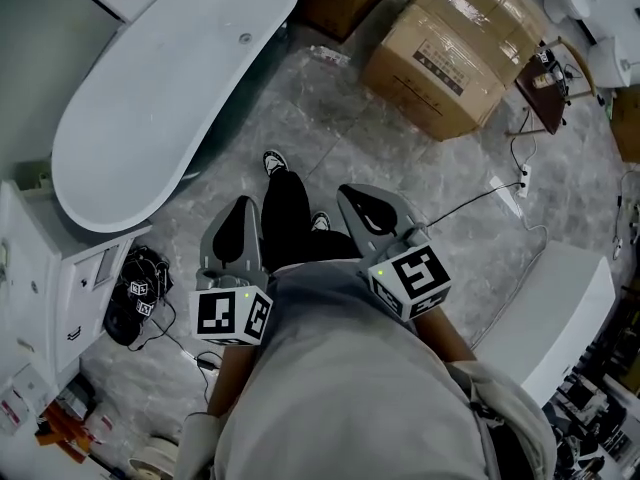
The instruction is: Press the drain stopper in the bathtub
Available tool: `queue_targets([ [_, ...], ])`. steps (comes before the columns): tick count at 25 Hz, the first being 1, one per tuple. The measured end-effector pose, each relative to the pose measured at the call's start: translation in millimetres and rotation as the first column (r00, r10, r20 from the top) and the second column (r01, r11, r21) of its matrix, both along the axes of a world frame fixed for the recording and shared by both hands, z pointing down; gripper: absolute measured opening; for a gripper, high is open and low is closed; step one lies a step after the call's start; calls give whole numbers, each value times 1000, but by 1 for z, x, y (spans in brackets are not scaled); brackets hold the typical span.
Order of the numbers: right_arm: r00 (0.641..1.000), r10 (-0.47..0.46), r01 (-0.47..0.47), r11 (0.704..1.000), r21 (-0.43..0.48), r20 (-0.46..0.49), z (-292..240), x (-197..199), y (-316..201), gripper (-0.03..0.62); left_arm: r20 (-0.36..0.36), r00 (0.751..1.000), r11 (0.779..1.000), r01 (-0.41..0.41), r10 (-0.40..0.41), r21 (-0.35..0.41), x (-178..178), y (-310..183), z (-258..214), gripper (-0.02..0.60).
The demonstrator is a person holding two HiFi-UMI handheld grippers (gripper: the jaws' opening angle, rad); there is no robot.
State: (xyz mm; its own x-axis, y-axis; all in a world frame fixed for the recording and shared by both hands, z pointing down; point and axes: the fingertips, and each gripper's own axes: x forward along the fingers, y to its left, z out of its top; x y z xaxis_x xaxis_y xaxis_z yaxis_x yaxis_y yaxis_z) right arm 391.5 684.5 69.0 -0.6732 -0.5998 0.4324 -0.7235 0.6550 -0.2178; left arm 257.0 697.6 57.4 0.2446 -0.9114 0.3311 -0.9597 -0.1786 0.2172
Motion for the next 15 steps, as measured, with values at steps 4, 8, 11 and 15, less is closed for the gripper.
queue_targets([
  [4,1000,12,-12,1000,-5,-1,-1,-13,-46,-11,-2,1000,1000,-19,19,9,-8,-49,-6,0],
  [8,1000,-8,8,999,-43,5,6,-36,-93,-9,-25,997,998,-67,66,-7,-21,-97,-2,0],
  [11,1000,-8,9,997,-73,12,12,-53,-132,-11,-24,996,996,-83,82,-35,-37,-138,3,0],
  [15,1000,25,-26,997,-78,-10,18,-66,-189,-11,-29,994,994,-105,105,-29,-58,-192,2,0],
])
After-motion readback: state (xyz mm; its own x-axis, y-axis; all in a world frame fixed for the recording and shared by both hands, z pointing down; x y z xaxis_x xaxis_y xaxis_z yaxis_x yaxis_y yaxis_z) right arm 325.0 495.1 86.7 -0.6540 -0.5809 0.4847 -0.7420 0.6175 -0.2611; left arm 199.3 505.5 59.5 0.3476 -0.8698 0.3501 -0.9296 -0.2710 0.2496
